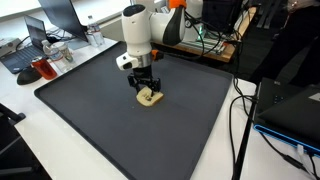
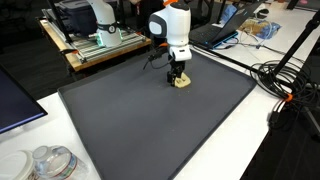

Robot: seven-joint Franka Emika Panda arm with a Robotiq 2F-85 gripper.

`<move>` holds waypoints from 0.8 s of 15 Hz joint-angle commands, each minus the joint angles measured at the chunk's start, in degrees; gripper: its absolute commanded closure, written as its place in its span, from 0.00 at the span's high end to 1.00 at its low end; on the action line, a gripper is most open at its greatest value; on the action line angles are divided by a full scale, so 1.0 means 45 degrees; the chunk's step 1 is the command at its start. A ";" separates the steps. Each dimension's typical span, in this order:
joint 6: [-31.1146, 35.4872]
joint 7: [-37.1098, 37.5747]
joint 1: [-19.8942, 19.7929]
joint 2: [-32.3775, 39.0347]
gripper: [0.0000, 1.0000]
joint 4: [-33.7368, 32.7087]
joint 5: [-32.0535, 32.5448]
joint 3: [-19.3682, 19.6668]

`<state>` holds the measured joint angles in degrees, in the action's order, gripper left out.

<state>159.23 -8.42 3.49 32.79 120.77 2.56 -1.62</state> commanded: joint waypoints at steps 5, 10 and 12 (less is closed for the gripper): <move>-0.0349 0.0607 0.0344 0.0261 0.14 -0.0388 0.0519 0.0330; -0.0427 0.0661 0.0406 0.0240 0.03 -0.0376 0.0564 0.0283; -0.0487 0.0676 0.0342 0.0233 0.03 -0.0372 0.0435 0.0146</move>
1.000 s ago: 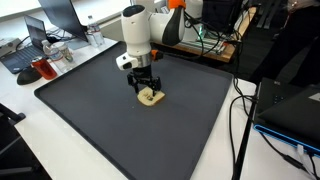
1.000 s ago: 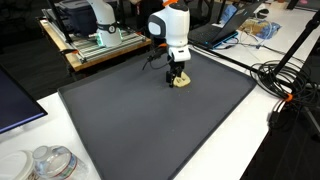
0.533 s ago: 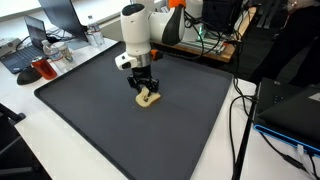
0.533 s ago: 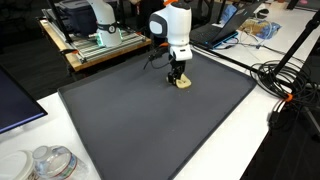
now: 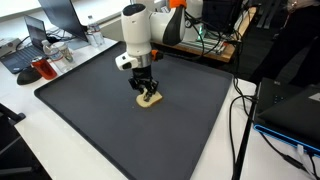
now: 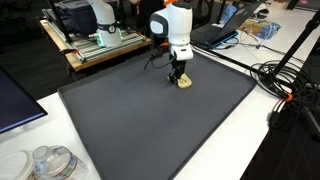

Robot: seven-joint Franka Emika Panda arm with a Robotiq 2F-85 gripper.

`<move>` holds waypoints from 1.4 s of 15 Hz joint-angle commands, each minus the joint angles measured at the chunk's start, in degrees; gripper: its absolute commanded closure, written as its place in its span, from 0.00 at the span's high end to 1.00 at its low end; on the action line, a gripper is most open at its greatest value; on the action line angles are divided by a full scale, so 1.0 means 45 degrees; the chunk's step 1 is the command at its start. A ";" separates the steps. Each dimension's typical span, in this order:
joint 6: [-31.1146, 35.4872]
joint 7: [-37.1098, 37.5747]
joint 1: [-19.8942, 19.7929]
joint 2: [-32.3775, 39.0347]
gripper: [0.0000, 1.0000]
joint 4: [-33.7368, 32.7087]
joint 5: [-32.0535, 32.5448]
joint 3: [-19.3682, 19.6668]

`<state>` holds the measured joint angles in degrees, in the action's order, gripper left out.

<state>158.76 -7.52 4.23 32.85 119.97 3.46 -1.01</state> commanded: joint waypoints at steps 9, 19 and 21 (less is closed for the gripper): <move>-0.0844 0.0624 0.0340 0.0295 0.00 -0.0262 0.0240 -0.0096; -0.0875 0.0504 0.0203 0.0264 0.00 -0.0254 0.0099 -0.0257; -0.0821 0.0435 0.0156 0.0220 0.00 -0.0224 0.0104 -0.0270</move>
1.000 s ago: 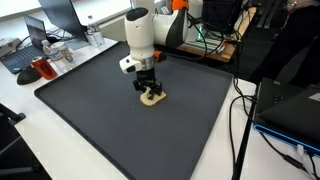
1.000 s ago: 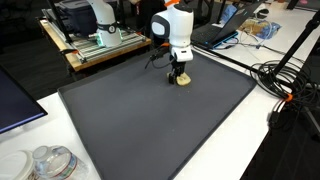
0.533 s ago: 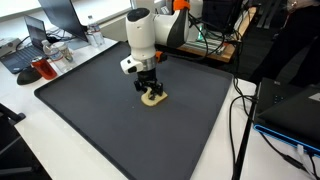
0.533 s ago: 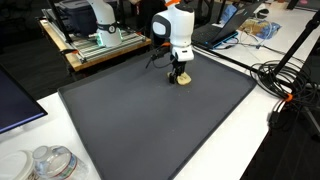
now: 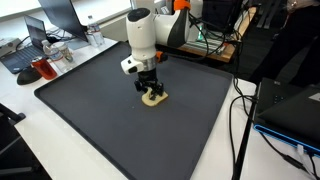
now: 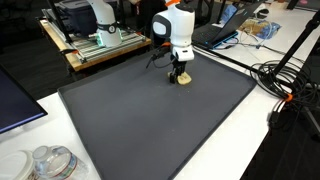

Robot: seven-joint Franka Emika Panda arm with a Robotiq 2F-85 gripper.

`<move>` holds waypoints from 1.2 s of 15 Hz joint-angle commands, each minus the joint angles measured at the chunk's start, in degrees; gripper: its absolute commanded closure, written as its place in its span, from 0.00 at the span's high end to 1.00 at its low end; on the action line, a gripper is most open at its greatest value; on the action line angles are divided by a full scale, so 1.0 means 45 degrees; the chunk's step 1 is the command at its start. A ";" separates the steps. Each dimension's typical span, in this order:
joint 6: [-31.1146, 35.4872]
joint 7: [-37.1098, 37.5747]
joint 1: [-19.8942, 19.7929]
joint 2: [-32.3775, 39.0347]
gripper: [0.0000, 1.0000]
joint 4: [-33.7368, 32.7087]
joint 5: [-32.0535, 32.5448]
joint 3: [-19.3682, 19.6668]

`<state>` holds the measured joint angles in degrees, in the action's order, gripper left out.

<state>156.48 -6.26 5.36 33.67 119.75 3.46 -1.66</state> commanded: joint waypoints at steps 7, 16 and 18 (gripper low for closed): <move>-0.0412 0.0227 -0.0134 -0.0024 0.25 -0.0198 -0.0024 -0.0186; -0.0607 0.0280 -0.0051 -0.0926 0.81 -0.0036 0.0103 -0.0124; -0.0843 0.0276 -0.0053 -0.1109 0.95 -0.0034 0.0086 -0.0150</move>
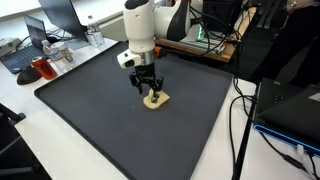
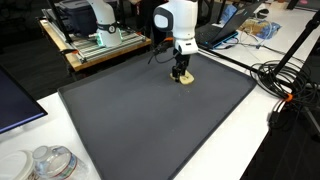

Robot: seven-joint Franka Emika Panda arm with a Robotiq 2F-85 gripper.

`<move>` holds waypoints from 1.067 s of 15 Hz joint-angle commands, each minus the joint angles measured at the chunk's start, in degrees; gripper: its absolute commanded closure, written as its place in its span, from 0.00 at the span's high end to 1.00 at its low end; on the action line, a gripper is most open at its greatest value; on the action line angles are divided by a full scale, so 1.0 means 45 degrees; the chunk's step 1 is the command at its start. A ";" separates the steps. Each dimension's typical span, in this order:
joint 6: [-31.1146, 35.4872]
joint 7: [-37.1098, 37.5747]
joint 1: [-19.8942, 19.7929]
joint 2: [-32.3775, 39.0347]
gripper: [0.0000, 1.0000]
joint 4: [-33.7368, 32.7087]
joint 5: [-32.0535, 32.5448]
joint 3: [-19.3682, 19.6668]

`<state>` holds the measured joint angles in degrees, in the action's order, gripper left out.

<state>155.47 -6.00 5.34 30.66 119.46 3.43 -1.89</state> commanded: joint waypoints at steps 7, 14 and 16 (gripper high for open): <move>-0.1278 0.0372 -0.0080 -0.1046 1.00 0.0061 -0.0096 -0.0241; -0.1447 0.1820 0.0591 -0.1737 1.00 0.0110 0.0358 0.0020; -0.1427 0.3247 0.1349 -0.1876 1.00 0.0100 0.1320 0.0677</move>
<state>150.12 1.01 7.43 24.18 119.38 4.38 -2.05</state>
